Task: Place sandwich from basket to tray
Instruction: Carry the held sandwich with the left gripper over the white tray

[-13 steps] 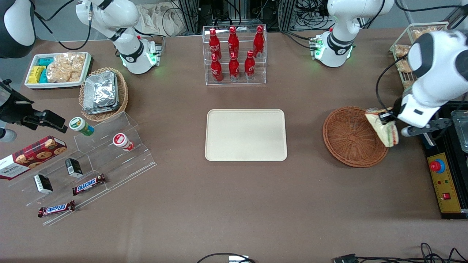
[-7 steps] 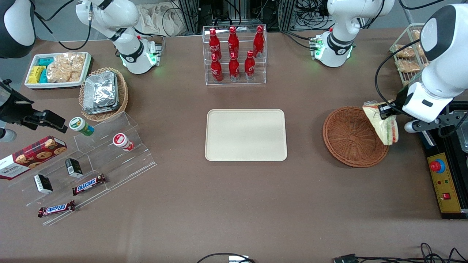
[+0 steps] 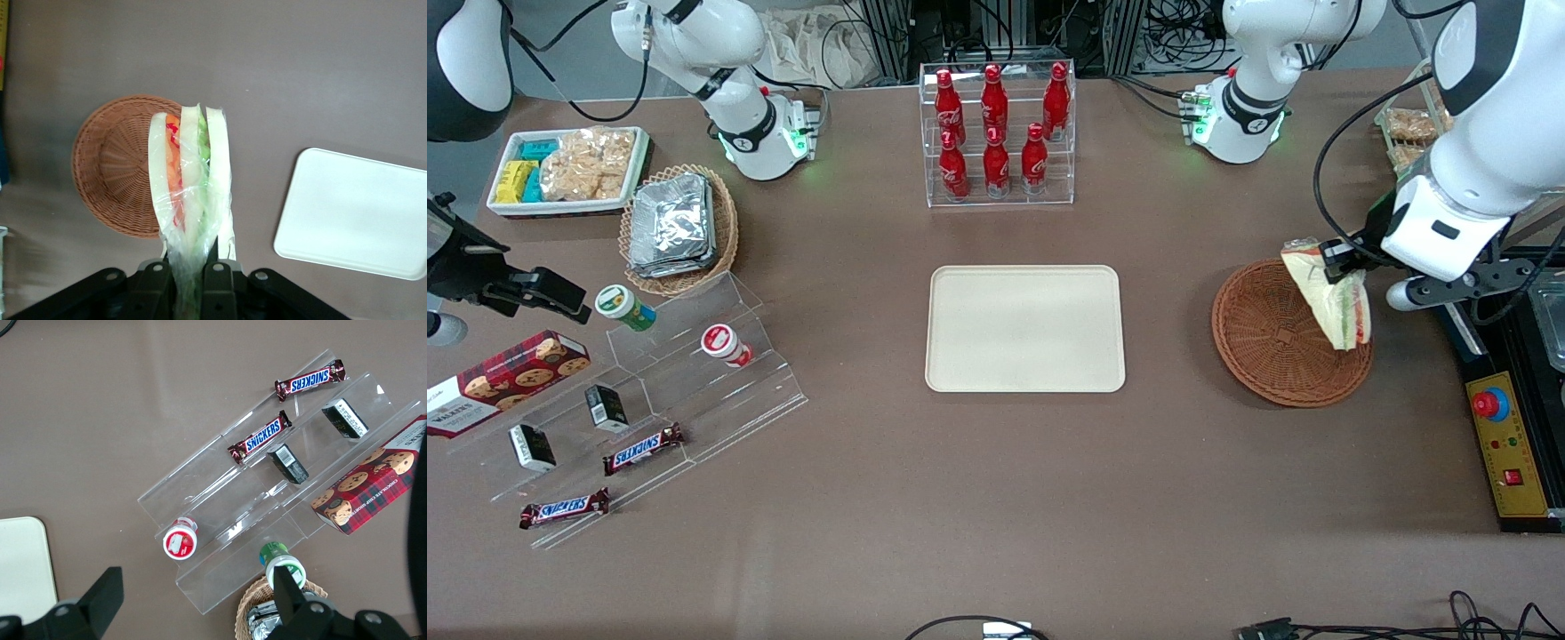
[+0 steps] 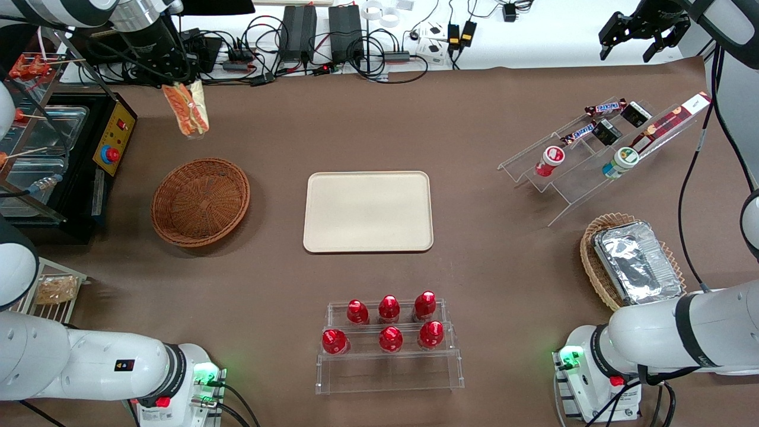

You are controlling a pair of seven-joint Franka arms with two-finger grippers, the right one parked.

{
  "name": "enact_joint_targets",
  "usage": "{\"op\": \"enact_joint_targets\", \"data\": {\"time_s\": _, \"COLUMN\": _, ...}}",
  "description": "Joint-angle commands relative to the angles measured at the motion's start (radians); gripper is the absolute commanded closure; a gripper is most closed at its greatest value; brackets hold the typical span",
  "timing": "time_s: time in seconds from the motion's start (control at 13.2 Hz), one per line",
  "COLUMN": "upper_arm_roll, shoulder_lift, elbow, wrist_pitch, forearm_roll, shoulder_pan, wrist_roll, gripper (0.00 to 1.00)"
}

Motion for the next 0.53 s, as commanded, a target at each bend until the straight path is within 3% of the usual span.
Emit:
{"op": "enact_joint_targets", "data": {"time_s": 0.0, "upper_arm_roll": -0.108, "shoulder_lift": 0.06, "elbow": 0.086, "wrist_pitch": -0.044, "forearm_roll": -0.001, "shoulder_pan": -0.012, "wrist_roll": -0.06, "gripper": 1.0}}
{"op": "enact_joint_targets", "data": {"time_s": 0.45, "upper_arm_roll": -0.386, "shoulder_lift": 0.131, "elbow": 0.052, "wrist_pitch": -0.018, "forearm_roll": 0.019, "shoulder_pan": -0.015, "wrist_roll": -0.044, "gripper": 0.97}}
